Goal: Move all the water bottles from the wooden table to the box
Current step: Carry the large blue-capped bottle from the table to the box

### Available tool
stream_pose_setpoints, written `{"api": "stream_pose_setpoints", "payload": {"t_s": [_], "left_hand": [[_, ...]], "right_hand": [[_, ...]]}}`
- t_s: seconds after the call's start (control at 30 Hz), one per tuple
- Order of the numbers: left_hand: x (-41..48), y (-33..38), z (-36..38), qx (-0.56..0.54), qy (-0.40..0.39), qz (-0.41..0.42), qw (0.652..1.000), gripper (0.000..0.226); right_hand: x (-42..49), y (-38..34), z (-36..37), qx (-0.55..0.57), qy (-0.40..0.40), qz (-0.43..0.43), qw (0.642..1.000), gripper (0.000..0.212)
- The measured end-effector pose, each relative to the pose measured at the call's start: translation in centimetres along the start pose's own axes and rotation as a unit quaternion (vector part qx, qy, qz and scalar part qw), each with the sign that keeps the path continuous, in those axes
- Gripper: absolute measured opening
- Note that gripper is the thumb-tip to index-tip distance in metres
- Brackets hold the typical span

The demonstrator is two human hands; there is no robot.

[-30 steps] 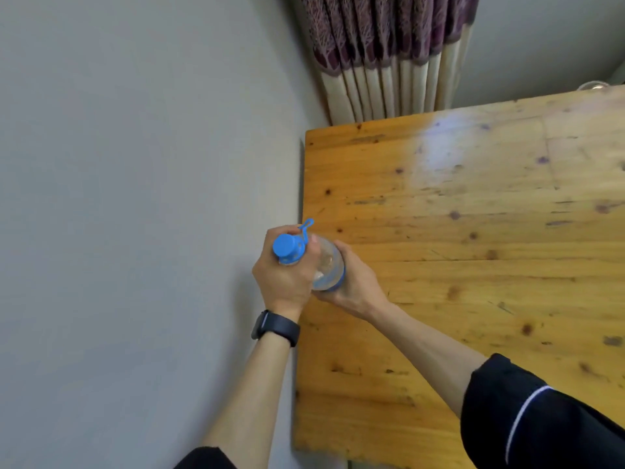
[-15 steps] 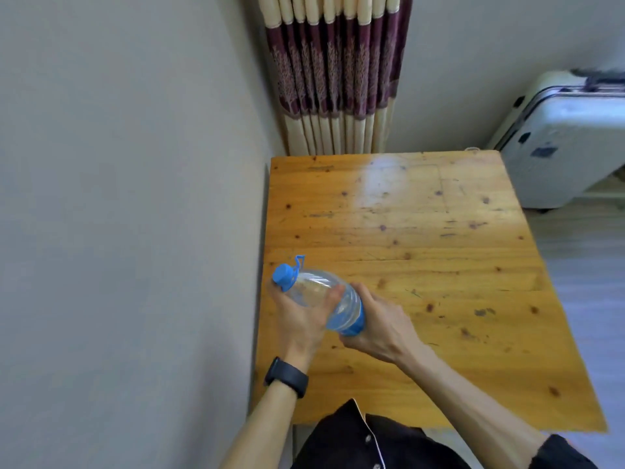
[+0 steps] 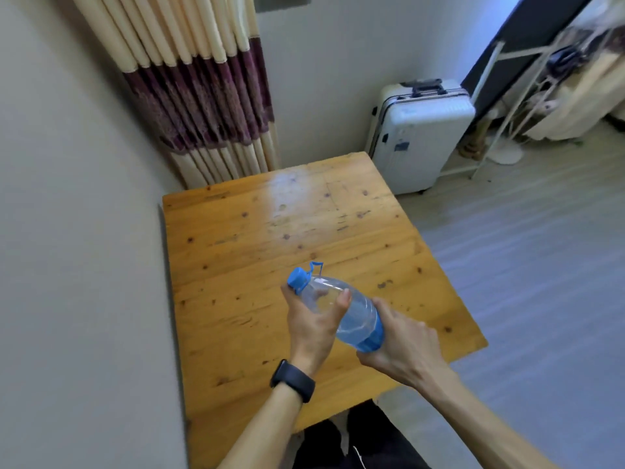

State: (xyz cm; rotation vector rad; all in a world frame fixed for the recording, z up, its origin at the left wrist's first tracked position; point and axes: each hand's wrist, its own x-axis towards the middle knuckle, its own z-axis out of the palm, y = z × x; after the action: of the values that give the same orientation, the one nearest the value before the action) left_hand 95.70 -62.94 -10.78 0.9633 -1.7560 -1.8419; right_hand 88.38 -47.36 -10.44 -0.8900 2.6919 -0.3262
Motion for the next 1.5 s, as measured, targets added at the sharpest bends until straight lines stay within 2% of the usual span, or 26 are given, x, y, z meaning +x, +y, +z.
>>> {"api": "stream_pose_setpoints", "payload": {"t_s": [0.13,0.23,0.43,0.6,0.77,1.1,1.2,1.37,1.5], "left_hand": [[-0.7,1.6,5.8,-0.015,-0.087,0.002,0.996,0.066],[-1.5,2.5,11.0,-0.009,-0.12,0.025,0.992,0.058],[-4.5,2.9,24.0,-0.026,-0.191,0.014,0.981,0.06],[-8.4,3.1,35.3,0.011,-0.225,0.023,0.974,0.073],[-11.2,5.2,46.2,0.039,-0.295,0.068,0.952,0.061],[-13.0,9.8,66.7,0.03,-0.414,0.113,0.903,0.061],[-13.1,11.3,73.5,0.013,-0.43,0.127,0.894,0.062],[-12.2,14.6,85.2,-0.027,-0.453,0.12,0.883,0.057],[-11.1,17.7,95.1,-0.033,-0.498,0.143,0.854,0.059]], "right_hand": [[-2.3,4.7,-2.9,-0.014,0.057,0.063,0.996,0.072],[-3.9,9.0,-4.8,-0.005,0.095,0.116,0.989,0.074],[-7.2,20.6,-8.5,-0.009,0.102,0.174,0.979,0.076],[-10.4,31.4,-11.3,0.001,0.12,0.204,0.972,0.077],[-13.1,40.2,-14.6,0.023,0.142,0.263,0.954,0.079],[-14.2,55.8,-22.3,0.018,0.236,0.353,0.905,0.079],[-13.6,61.5,-25.1,0.007,0.277,0.354,0.893,0.08],[-11.8,70.7,-31.2,0.124,0.321,0.348,0.872,0.083],[-9.7,77.9,-36.1,0.121,0.358,0.37,0.849,0.082]]}}
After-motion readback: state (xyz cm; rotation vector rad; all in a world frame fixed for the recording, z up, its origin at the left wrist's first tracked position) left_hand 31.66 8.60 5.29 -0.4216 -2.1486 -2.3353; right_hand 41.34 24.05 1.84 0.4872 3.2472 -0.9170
